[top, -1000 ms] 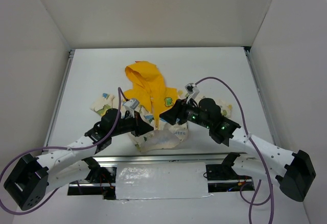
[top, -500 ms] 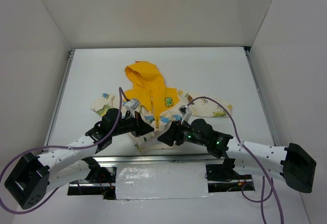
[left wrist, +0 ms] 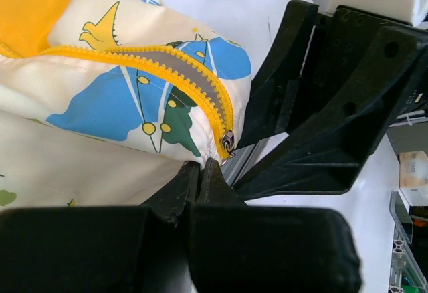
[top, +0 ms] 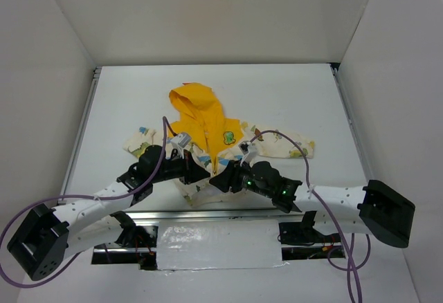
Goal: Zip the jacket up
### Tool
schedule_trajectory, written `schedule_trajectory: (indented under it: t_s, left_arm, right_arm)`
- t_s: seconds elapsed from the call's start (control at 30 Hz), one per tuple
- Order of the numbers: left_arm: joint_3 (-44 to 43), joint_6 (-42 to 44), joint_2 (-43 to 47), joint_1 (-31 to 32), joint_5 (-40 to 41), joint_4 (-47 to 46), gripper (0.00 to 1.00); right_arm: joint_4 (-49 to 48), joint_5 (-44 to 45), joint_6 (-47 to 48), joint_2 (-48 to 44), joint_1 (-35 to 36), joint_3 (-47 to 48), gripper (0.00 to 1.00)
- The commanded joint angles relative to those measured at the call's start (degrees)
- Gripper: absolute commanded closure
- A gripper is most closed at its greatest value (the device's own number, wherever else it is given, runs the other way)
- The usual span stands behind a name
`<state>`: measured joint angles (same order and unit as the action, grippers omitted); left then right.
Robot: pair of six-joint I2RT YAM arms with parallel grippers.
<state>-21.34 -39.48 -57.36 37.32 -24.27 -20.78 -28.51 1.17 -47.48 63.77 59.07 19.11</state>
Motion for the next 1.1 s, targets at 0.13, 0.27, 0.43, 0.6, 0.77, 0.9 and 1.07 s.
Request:
schedule_trajectory:
  t_s: [0.13,0.27,0.43,0.6,0.77,0.9,1.07]
  left_arm:
    - [-2.9,-0.3,0.1,0.4,-1.7,-3.4,1.0]
    - [-2.9,-0.3,0.0,0.4,-1.4,-3.5,1.0]
    - [-2.7,-0.8,-0.4,0.4,-1.6,-4.8,1.0]
    - [-2.9,-0.9,-0.7,0.4,-1.8,-5.2,1.0]
    - [-3.2,-0.4,-0.5,0.4,-1.5,-4.1,1.0]
    - [-3.0,-0.5,-0.3,0.4,-1.7,-4.4,1.0]
    - [-2.9,-0.5,-0.8,0.3,-1.9,-4.8,1.0]
  right_arm:
    - [-7.0,1.8,0.1,2.9,0.9,0.8,0.55]
    - [-6.7,2.4,-1.4,1.9,1.0,0.0,0.57]
    - [-8.8,4.2,-4.5,0.4,1.9,-2.1,0.6]
    - [-9.5,6.2,-4.6,0.8,2.5,-2.4,0.64]
    - [-9.3,6.7,-4.7,0.6,2.6,-2.0,0.71]
    - [-9.0,8.1,-4.9,-0.1,3.0,-2.4,0.77]
    - [-8.8,9.3,-5.7,-1.4,3.1,-3.0,0.96]
